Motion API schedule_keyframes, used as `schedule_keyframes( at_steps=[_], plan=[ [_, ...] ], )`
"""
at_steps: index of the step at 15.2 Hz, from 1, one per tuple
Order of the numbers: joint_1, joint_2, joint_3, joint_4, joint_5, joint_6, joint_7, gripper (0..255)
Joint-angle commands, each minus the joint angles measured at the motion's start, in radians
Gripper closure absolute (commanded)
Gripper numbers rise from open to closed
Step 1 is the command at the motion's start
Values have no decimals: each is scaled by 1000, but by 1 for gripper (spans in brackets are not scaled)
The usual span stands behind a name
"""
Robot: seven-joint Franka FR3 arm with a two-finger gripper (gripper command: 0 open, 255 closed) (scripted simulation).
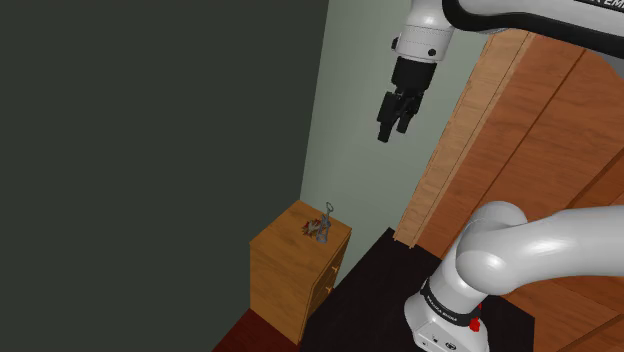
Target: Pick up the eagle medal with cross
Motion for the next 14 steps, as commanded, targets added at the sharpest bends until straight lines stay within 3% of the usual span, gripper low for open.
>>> schedule_keyframes(
  at_steps=[1, 8, 14],
  plan=[
    [0, 0, 0, 0, 0, 0, 0, 0],
    [-31, 66, 85, -177, 2, 232, 133, 0],
    [-64, 190, 156, -277, -9, 441, 256, 0]
  ],
)
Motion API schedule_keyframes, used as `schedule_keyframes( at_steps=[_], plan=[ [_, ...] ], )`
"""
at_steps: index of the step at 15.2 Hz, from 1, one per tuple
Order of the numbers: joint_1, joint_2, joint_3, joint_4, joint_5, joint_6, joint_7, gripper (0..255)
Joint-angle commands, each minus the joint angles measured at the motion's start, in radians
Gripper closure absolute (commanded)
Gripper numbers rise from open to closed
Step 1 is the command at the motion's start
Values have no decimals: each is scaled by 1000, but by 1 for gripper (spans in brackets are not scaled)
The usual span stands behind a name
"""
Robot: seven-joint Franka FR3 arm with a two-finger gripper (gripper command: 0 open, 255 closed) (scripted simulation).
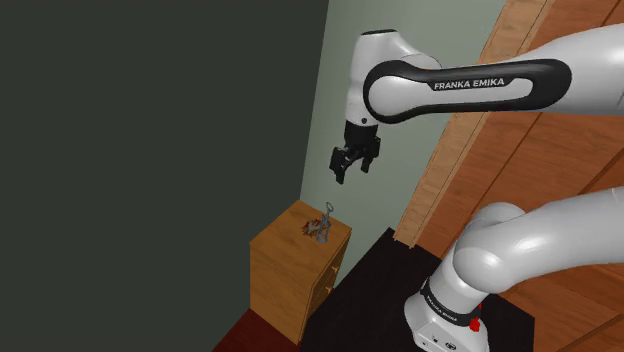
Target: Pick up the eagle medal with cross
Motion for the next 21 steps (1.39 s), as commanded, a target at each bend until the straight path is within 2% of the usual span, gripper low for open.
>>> schedule_keyframes(
  at_steps=[1, 6, 11, 17, 21],
  plan=[
    [-11, 41, 25, -37, -5, 74, 46, 0],
    [-53, 200, 81, -72, -45, 250, 167, 0],
    [-109, 394, 131, -69, -130, 412, 315, 0],
    [-169, 659, 151, -10, -320, 560, 547, 0],
    [-170, 838, 112, 60, -469, 620, 712, 0]
  ],
)
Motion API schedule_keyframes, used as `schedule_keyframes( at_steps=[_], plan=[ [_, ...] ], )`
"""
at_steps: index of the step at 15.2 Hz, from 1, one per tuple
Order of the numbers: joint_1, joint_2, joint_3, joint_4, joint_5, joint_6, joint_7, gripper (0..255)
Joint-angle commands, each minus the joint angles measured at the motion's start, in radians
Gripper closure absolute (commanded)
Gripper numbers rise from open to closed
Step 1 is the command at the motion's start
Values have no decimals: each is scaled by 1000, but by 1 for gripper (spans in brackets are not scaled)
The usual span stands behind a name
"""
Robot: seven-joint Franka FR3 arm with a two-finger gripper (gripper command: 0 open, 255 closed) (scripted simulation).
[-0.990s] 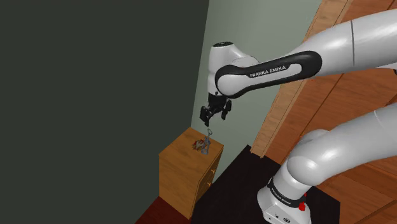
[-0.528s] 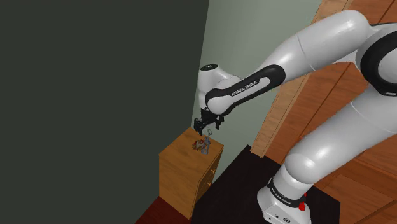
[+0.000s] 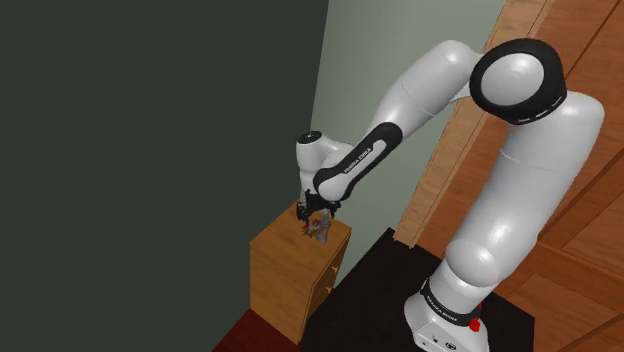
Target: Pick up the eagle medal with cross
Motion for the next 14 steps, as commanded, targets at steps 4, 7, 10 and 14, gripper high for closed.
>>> schedule_keyframes(
  at_steps=[4, 7, 10, 14],
  plan=[
    [27, 219, -83, 112, -159, 53, 178, 0],
    [46, 302, -120, 159, -203, 74, 233, 0],
    [58, 345, -136, 173, -229, 100, 257, 0],
    [72, 397, -156, 193, -257, 129, 284, 0]
  ],
)
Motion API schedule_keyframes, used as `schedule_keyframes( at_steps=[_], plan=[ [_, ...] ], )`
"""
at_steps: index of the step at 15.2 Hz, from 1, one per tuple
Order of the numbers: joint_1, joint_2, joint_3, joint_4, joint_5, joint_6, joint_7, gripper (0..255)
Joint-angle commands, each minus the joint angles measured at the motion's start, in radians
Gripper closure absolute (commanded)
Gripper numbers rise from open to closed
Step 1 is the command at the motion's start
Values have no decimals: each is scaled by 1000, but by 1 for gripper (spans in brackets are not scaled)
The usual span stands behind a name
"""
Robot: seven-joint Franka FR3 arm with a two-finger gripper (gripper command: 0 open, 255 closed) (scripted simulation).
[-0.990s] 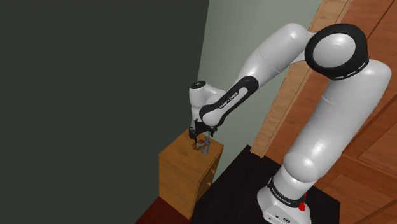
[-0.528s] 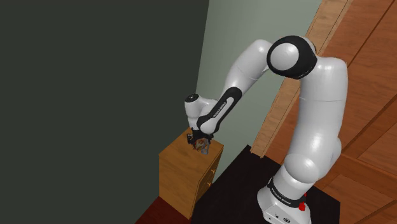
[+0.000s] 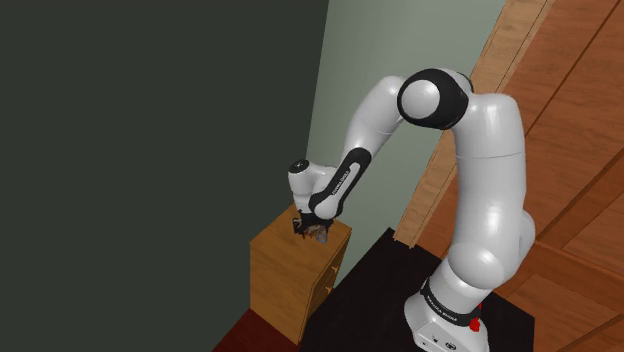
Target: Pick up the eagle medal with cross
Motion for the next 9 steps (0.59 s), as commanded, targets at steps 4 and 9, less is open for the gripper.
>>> schedule_keyframes(
  at_steps=[4, 9],
  plan=[
    [6, 15, -5, 5, -8, 8, 10, 255],
    [5, 14, -4, 6, -6, 6, 8, 255]
  ],
)
